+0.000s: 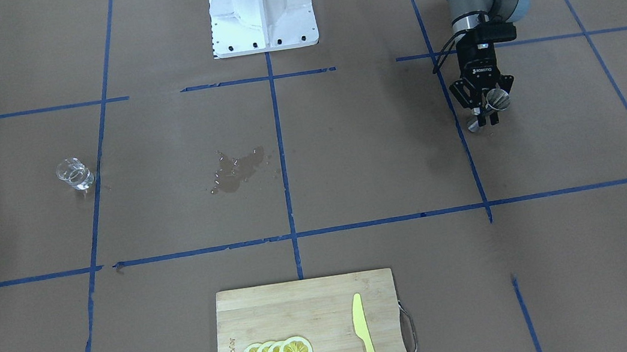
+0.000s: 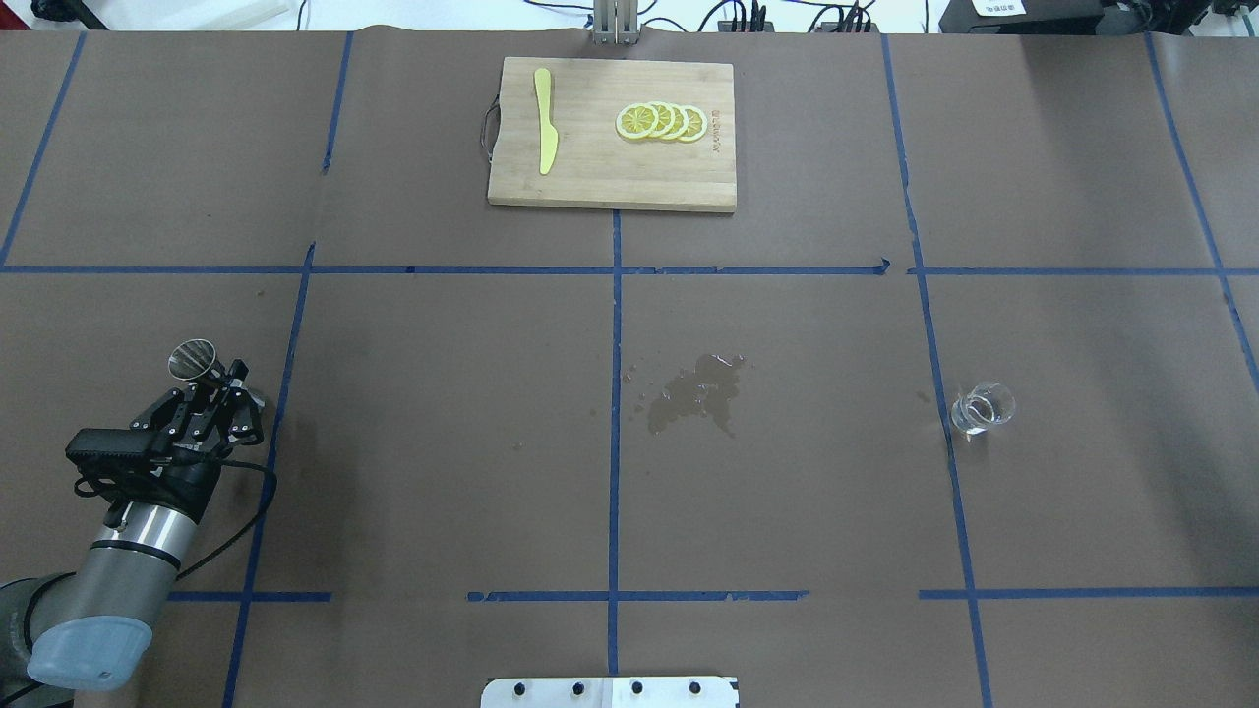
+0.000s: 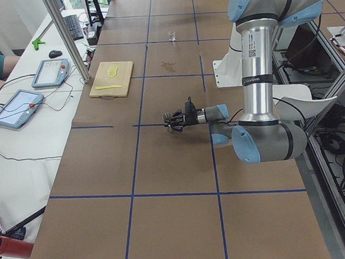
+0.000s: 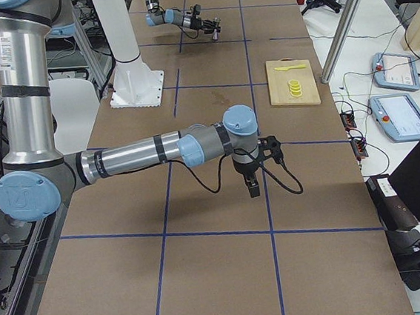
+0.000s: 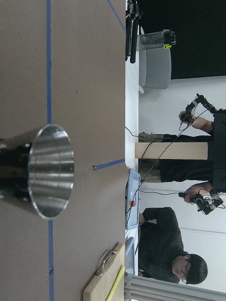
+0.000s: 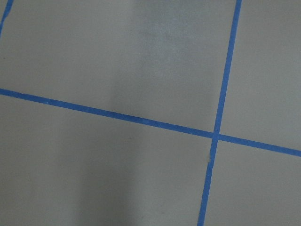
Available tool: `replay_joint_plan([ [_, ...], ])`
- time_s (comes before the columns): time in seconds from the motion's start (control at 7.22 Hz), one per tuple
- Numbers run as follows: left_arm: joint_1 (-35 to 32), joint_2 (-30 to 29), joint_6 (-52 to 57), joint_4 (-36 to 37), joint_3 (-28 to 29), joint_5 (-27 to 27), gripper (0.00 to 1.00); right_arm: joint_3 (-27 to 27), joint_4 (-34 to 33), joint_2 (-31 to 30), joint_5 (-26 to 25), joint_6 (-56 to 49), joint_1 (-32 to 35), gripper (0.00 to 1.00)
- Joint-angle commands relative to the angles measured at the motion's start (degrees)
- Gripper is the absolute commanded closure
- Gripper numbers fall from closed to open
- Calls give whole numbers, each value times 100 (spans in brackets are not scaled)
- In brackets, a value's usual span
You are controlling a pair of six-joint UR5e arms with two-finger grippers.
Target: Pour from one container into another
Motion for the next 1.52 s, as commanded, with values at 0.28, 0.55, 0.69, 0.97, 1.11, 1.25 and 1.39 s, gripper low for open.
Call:
replay_joint_plan([
  [0.28, 10, -25, 2885, -2371, -316, -43, 100, 0, 0, 0, -9, 0, 23, 0],
  [0.55, 80, -777, 3651, -2882, -298, -662, 100, 26, 0, -9, 9, 9, 23, 0],
  [0.69, 89, -851, 3930, -2900, -316, -1372, 100, 26, 0, -9, 0, 17, 23, 0],
  [0.97, -303, -973, 5331, -2900, -788, -2866, 100, 44, 9, 17, 0, 149, 40, 0],
  [1.11, -802, -1166, 5800, -2839, -808, -3918, 100, 35, 96, 26, -9, 149, 41, 0],
  [1.25, -1390, -1350, 5918, -2482, -809, -5164, 100, 18, 201, 44, -9, 236, 41, 0],
  [1.39, -1962, -1918, 5919, -1860, -809, -6386, 100, 18, 211, 79, -9, 237, 41, 0],
])
